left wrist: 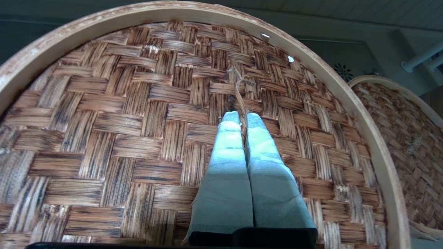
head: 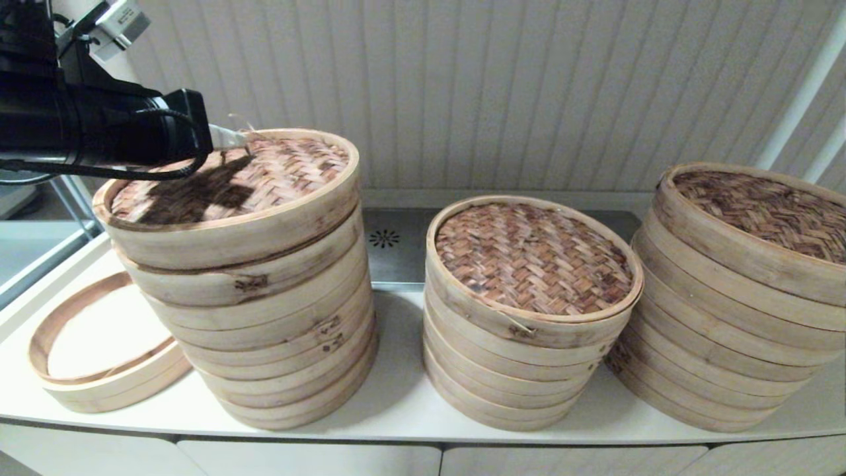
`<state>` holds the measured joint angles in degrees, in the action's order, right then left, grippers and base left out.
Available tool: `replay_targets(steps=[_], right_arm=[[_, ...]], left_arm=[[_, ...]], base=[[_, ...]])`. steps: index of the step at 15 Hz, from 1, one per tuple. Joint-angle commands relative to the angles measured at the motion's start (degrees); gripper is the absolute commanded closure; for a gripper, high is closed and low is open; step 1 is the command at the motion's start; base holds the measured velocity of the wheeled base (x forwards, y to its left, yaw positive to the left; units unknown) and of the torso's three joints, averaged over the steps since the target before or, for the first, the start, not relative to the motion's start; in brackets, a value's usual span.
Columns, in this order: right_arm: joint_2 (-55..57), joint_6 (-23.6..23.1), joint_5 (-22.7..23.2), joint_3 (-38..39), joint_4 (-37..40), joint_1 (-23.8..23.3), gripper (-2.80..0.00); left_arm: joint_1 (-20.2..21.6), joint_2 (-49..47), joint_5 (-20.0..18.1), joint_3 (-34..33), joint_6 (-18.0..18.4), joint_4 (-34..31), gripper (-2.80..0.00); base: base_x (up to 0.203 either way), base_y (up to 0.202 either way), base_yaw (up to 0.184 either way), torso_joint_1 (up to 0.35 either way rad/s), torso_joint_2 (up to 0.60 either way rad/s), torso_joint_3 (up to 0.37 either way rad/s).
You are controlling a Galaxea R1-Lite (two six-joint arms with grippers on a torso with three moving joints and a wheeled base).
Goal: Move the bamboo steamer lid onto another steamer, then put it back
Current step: Put the steamer
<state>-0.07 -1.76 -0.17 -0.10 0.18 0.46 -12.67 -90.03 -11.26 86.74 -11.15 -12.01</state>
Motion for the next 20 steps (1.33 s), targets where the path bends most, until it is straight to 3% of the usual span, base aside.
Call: replay_targets(steps=[1, 13, 14, 20], right_arm=[[0.0, -0.1, 0.0, 0.0, 0.0, 0.1, 0.0], [0.0, -0.1, 0.0, 0.0, 0.0, 0.1, 0.0], [0.0, -0.1, 0.0, 0.0, 0.0, 0.1, 0.0], [0.0, -0.1, 0.0, 0.0, 0.0, 0.1, 0.0]], left_arm=[[-0.1, 0.1, 0.0, -0.8, 0.0, 0.3, 0.0], [0.1, -0.6, 0.2, -0.3, 0.0, 0.6, 0.0], [0.2, -0.6, 0.1, -0.4, 0.1, 0.4, -2.8], [0.2, 1.8, 0.2, -0.8, 0.1, 0.3, -2.8]], base=[[0.0, 0.0, 0.0, 0.0, 0.0, 0.0], [0.0, 0.0, 0.0, 0.0, 0.0, 0.0], [0.0, 0.0, 0.0, 0.0, 0.0, 0.0], [0.0, 0.0, 0.0, 0.0, 0.0, 0.0]])
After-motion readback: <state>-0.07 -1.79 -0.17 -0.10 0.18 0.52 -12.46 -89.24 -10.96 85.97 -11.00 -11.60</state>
